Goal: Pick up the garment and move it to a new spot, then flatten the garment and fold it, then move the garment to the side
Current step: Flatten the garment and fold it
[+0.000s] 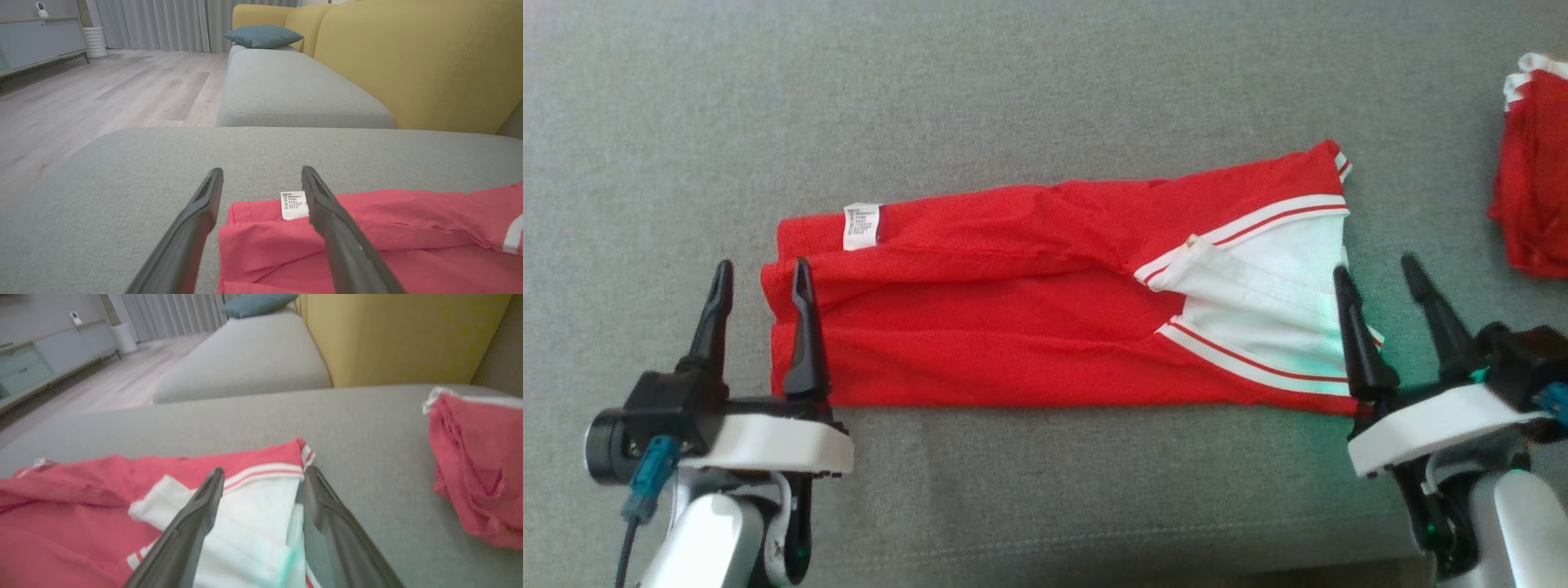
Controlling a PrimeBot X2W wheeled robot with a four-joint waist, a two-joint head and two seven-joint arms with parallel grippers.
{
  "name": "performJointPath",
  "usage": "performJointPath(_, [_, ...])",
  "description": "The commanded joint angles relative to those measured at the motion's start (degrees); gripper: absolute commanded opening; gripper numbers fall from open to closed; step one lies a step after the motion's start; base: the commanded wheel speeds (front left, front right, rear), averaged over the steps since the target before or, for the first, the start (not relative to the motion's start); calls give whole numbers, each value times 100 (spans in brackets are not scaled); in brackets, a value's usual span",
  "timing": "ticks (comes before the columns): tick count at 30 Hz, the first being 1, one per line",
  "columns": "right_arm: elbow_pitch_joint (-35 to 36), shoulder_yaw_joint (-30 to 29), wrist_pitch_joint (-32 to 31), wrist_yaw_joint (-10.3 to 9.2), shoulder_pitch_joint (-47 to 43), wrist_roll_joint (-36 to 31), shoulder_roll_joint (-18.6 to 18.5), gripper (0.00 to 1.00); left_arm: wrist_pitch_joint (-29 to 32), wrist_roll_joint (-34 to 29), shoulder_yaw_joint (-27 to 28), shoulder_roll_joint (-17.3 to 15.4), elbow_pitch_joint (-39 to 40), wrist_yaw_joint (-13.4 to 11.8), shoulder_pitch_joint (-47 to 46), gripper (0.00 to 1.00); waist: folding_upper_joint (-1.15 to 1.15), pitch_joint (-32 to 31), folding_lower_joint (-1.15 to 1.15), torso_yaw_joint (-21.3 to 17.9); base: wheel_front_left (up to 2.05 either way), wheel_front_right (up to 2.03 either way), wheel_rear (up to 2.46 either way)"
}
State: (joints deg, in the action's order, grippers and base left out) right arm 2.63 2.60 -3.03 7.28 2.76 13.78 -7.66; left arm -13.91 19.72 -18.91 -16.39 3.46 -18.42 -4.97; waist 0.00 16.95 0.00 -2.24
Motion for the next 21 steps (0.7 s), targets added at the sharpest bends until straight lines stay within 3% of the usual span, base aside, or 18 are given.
performJointPath(1, [100,75,-39,21,37,31,-62,100,-3,-47,177,-132,197,-5,-209,100,0,48,0,12,0,0,0])
performJointPath(8, [-821,111,-229,21,494,99,-175,100,-19,-113,103,-91,232,23,-463,100,0,372,0,91,0,0,0])
performJointPath(14, [-1325,377,-939,21,766,384,-250,100,-49,-132,54,-15,173,63,-623,100,0,527,0,171,0,0,0])
performJointPath(16, [-1357,488,-1242,21,784,559,-314,27,-59,-128,59,9,142,70,-652,100,0,535,0,187,0,0,0])
performJointPath(17, [-1332,521,-1368,21,787,670,-334,0,-65,-126,64,19,129,74,-661,100,0,533,0,192,0,0,0])
performJointPath(21, [-1039,596,-1662,21,796,985,-498,0,-81,-127,94,50,99,75,-660,100,0,486,0,190,0,0,0])
